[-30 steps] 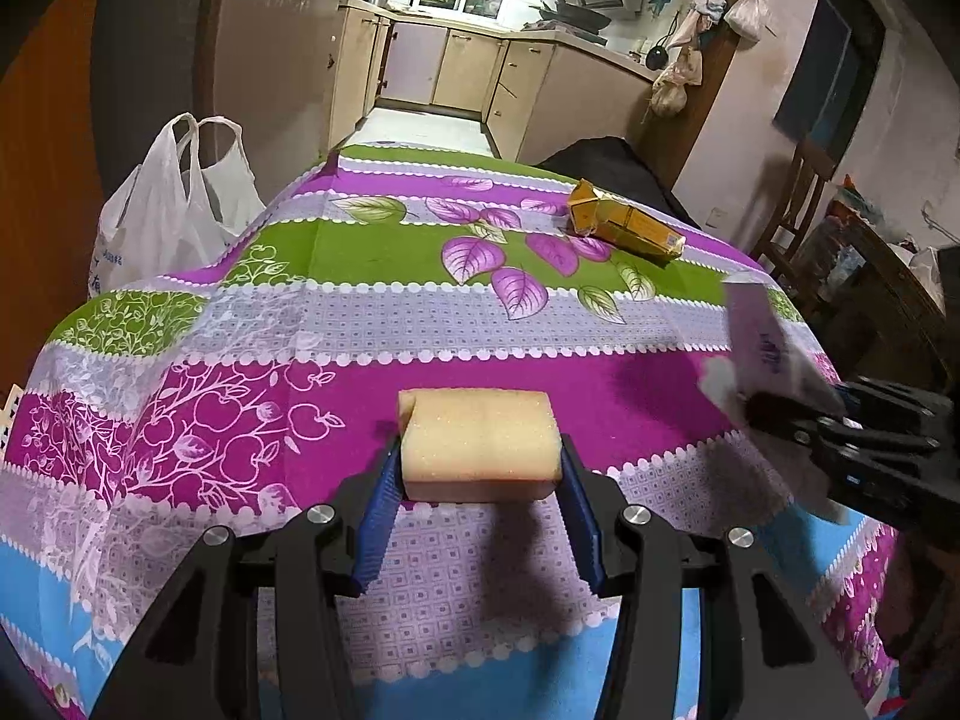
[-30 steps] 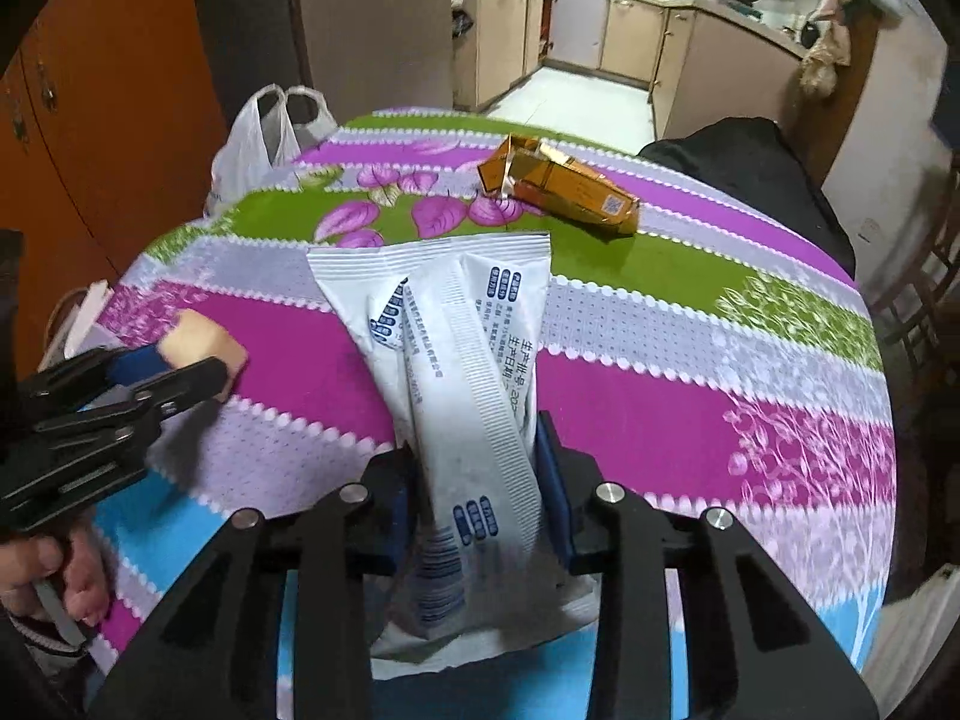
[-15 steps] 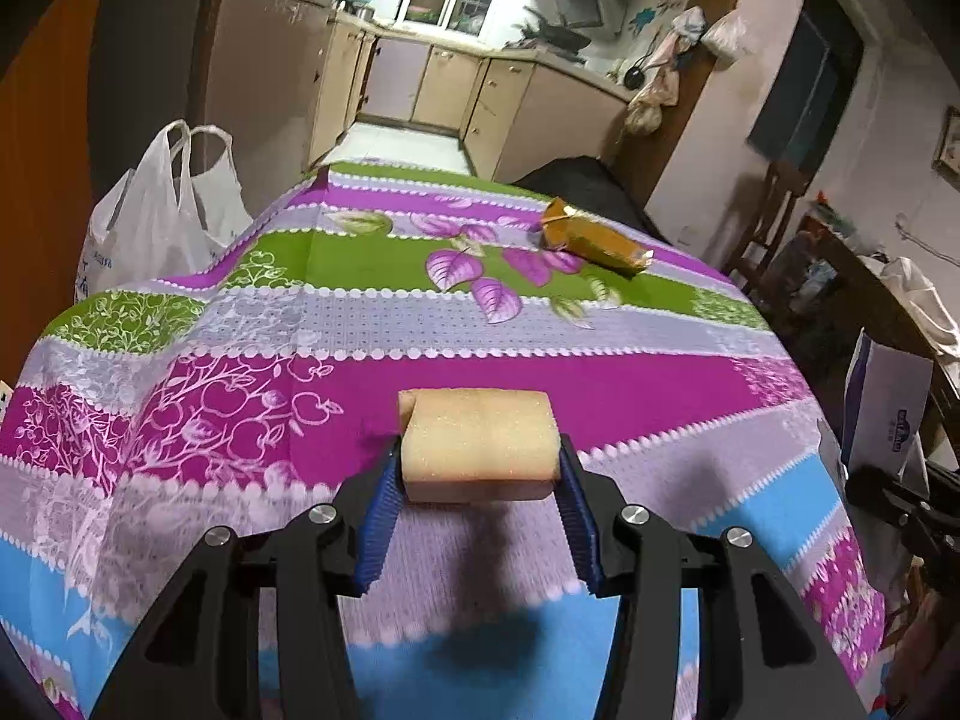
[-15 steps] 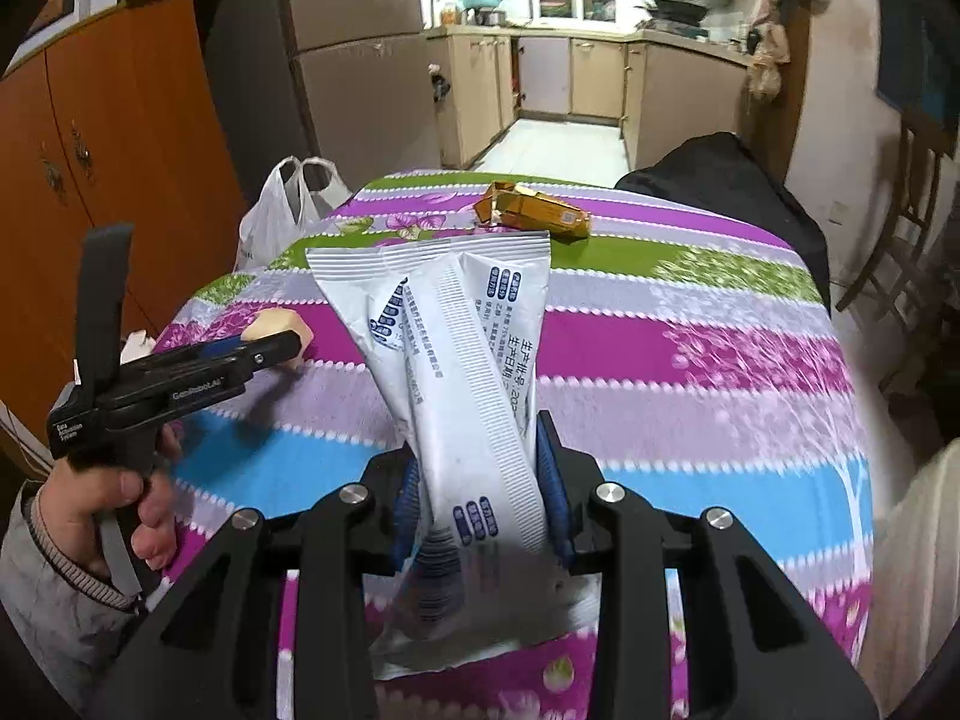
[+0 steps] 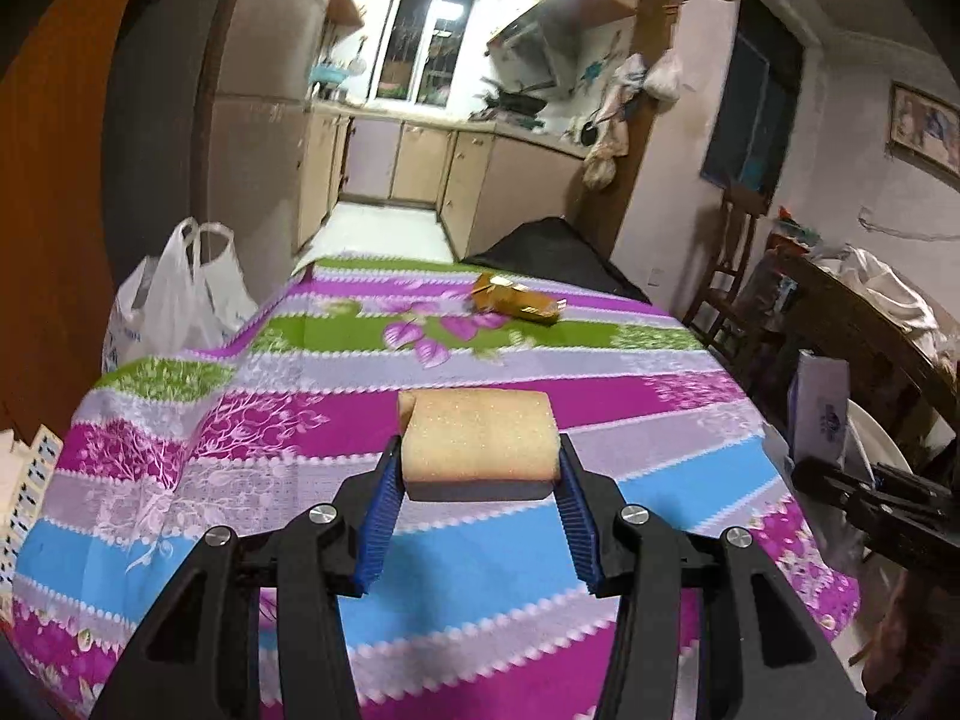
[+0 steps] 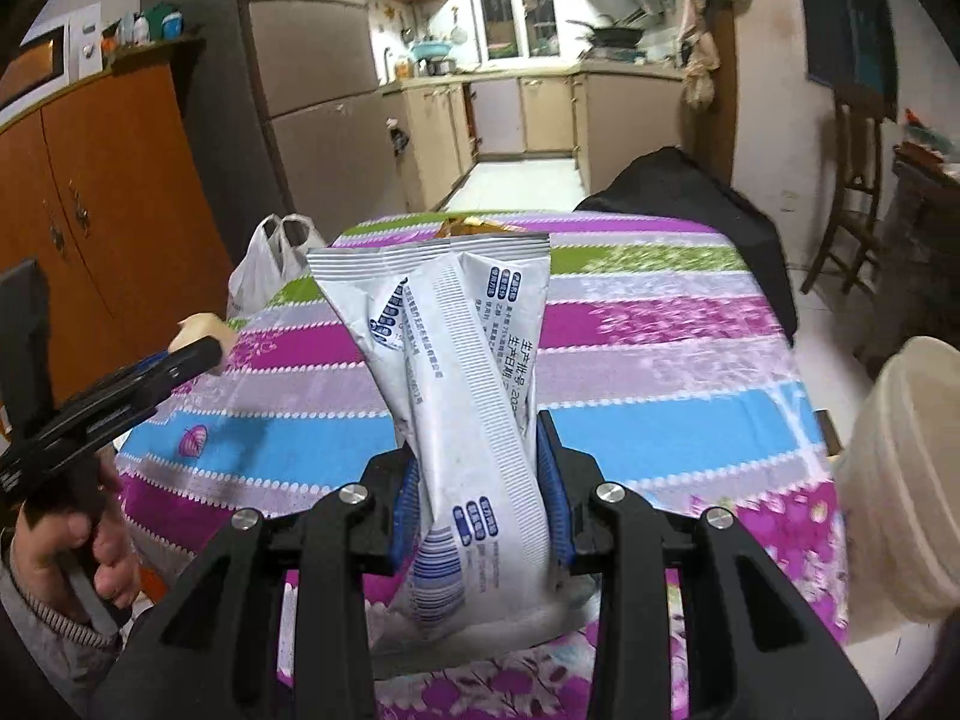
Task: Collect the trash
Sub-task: 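Lift the sponge and packet and carry both toward the white bucket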
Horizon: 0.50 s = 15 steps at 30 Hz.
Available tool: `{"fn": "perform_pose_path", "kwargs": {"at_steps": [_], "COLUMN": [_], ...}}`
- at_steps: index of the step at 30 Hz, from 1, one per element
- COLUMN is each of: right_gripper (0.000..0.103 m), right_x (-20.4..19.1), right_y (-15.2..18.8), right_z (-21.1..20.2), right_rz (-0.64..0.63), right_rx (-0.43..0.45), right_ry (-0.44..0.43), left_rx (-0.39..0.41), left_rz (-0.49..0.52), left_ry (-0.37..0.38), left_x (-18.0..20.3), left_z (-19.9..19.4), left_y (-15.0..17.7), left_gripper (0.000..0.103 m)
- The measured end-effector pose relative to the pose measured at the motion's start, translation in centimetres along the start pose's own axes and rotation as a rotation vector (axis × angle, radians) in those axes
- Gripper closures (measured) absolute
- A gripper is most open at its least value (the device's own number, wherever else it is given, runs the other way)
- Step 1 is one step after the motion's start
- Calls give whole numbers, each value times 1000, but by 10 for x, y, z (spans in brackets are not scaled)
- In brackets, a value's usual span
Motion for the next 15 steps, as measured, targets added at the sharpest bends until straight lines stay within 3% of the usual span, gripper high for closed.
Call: {"fn": "perform_pose_path", "kwargs": {"at_steps": [15], "right_gripper": [70], "right_x": [46], "right_y": [12], "right_z": [-76], "right_rz": [67], "right_rx": [104], "right_ry": [112], "left_rx": [23], "left_rz": [149], "left_ry": [130], "left_x": [128], "left_z": [-39], "left_y": [3], "left_gripper": [54]}}
Point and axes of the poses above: each gripper's, at about its wrist camera, not at the fingertips, and z roughly the way its jaws point, x to its right, y to its underside, the point moved 5 cm from there along z, roughly the way its jaws point, and after that the axes turned 6 degrees about -x, right-handed, at the moved point
